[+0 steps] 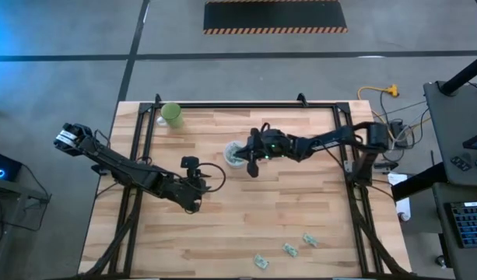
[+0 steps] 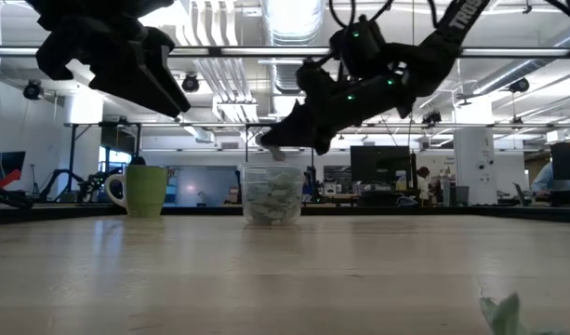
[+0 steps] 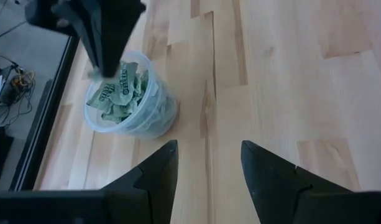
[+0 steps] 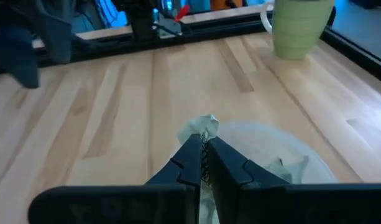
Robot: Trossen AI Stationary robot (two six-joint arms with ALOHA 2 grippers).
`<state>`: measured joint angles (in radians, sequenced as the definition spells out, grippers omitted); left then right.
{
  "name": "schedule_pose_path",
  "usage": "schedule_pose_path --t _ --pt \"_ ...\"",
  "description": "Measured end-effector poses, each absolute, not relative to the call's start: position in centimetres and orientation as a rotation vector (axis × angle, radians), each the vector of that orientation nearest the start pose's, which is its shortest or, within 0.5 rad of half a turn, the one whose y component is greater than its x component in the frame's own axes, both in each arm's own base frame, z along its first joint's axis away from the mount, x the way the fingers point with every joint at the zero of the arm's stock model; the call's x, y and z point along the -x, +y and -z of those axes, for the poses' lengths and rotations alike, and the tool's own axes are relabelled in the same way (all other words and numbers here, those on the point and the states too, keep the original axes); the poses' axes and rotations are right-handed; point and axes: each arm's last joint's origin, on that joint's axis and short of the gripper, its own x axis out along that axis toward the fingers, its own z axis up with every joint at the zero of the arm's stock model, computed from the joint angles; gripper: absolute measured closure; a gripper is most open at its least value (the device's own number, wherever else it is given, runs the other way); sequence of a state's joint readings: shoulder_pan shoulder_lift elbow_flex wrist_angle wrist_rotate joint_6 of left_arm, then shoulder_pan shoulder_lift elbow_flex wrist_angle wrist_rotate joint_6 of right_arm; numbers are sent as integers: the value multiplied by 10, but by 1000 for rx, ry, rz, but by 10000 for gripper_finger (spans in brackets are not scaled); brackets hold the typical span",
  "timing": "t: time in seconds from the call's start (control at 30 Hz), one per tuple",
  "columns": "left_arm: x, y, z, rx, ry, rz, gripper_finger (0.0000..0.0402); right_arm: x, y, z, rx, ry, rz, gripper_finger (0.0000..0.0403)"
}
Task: Pick and place Stevia / Truvia into bins
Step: Put the green stevia packet into the transparent container
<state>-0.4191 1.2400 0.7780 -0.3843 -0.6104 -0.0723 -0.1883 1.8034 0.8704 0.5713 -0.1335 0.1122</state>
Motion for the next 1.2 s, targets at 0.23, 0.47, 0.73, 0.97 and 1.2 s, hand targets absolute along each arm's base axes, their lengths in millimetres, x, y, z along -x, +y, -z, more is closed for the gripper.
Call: schedule_pose_path --t 0.23,0.47,0.73,0.97,1.2 --pt "-227 -83 -229 -349 731 -205 242 -380 -71 -165 -163 502 82 390" --pt "-226 -83 -227 -353 736 -205 242 -386 -74 -175 -125 635 146 390" --pt "-225 -82 -222 -356 741 -205 242 -391 -75 -183 -61 618 122 374" --pt "-224 -82 -220 -360 748 -206 242 -391 -74 -183 -62 625 93 294" --pt "-224 -82 -220 -356 743 -206 242 -389 -71 -194 -64 627 51 240"
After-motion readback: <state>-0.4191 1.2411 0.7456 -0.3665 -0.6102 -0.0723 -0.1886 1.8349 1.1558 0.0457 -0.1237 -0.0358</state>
